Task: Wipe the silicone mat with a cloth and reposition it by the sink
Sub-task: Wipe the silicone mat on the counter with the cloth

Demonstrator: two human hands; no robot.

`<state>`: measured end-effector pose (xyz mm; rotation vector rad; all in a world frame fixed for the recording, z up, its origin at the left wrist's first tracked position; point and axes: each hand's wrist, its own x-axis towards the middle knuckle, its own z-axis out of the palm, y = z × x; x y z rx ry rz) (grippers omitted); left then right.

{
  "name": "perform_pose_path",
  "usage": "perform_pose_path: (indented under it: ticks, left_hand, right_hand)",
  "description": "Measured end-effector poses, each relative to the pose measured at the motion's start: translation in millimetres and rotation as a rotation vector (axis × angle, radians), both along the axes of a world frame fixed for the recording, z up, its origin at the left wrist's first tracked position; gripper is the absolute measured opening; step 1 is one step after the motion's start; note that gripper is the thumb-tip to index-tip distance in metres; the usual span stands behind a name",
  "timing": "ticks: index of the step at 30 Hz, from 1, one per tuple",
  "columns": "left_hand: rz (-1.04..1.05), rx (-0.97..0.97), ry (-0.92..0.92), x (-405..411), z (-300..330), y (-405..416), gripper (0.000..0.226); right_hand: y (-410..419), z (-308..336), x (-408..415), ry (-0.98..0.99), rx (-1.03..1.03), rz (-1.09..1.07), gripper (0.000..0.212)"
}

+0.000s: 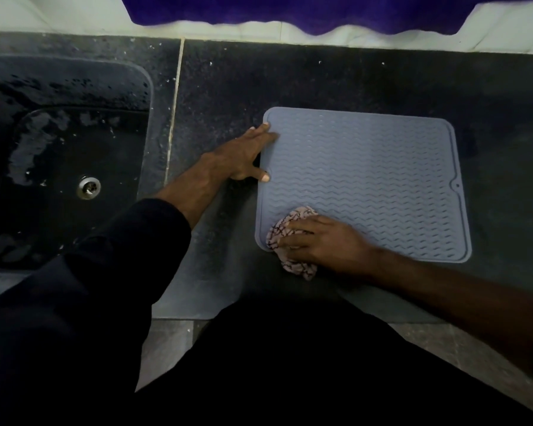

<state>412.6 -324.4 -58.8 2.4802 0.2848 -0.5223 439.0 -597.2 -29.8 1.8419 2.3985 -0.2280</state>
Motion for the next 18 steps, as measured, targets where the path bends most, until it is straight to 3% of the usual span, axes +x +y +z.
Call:
perform_pose_path:
  ticks: [7, 14, 16, 18]
  left_hand:
    - [-0.009, 0.017, 0.026, 2, 5, -2, 0.101]
    - [-0.026, 0.095, 0.029, 7, 6, -7, 0.107]
    - [-0.038, 0.145, 0.034, 11, 6, -9, 0.115]
    - [-0.027, 0.173, 0.066, 16, 9, -8, 0.123]
  right_hand:
    - [-14, -8, 10, 0.044, 0.006, 0.020, 0.042]
    - [-62, -8, 45, 0.174, 0.117, -0.070, 0.022]
    - [-53, 2, 55, 0.315, 0.106, -0.147, 0.039]
    - [-33, 15, 70, 0.379, 0.101, -0.258, 0.040]
